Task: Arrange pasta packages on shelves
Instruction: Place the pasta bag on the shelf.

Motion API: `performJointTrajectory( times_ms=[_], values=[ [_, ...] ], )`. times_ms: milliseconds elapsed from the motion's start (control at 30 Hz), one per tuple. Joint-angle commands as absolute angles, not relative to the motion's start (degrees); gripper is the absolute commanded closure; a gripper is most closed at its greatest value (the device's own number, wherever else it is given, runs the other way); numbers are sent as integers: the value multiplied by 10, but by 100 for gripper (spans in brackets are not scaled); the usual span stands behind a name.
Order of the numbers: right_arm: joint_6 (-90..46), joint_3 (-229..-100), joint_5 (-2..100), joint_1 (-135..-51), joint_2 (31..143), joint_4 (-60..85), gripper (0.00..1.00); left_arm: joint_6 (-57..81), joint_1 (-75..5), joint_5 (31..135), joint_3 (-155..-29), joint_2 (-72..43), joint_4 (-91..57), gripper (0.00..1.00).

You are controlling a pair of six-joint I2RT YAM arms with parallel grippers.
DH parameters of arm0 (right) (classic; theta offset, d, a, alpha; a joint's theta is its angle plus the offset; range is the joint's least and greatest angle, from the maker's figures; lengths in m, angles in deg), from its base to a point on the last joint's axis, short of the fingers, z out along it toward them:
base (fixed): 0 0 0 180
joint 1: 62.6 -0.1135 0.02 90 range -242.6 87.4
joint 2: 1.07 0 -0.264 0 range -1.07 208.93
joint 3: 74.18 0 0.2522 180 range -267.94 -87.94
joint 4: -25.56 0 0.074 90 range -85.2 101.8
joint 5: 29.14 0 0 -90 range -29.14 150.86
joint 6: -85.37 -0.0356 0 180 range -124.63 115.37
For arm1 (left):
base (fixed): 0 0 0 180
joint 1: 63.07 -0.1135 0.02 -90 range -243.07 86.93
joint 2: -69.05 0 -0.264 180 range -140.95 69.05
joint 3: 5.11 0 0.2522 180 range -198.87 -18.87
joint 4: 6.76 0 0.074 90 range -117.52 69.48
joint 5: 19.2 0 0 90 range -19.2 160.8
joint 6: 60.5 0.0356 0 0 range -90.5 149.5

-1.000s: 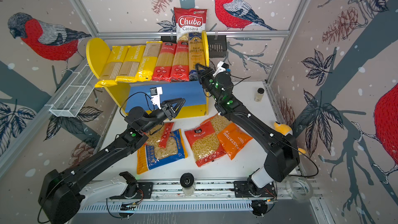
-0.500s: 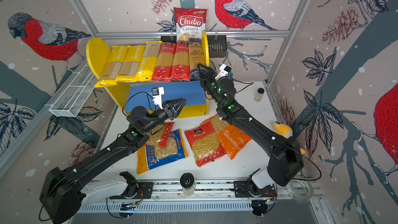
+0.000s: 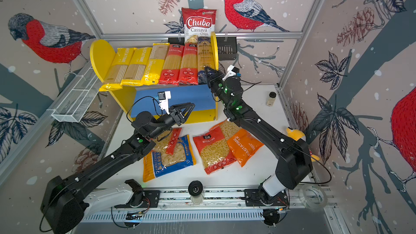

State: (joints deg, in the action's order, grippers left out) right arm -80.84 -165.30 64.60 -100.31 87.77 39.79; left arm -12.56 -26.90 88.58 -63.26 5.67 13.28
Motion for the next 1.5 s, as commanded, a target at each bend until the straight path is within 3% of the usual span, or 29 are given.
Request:
performJointTrajectory(
  times_ms=[0, 233, 633, 1467],
  values=[
    [-780, -1649, 672, -1001, 884, 398, 82, -118, -268, 884, -638, 57, 138, 47],
    [-770, -1648, 669, -1001, 870, 400, 58, -117, -267, 883, -641, 53, 138, 47],
    [-770, -1602, 653, -1002, 829, 411, 30, -116, -265, 886, -644, 43, 140, 47],
    [-710, -1402, 616, -971, 710, 393, 28, -38, -235, 845, -631, 35, 65, 46]
  ],
)
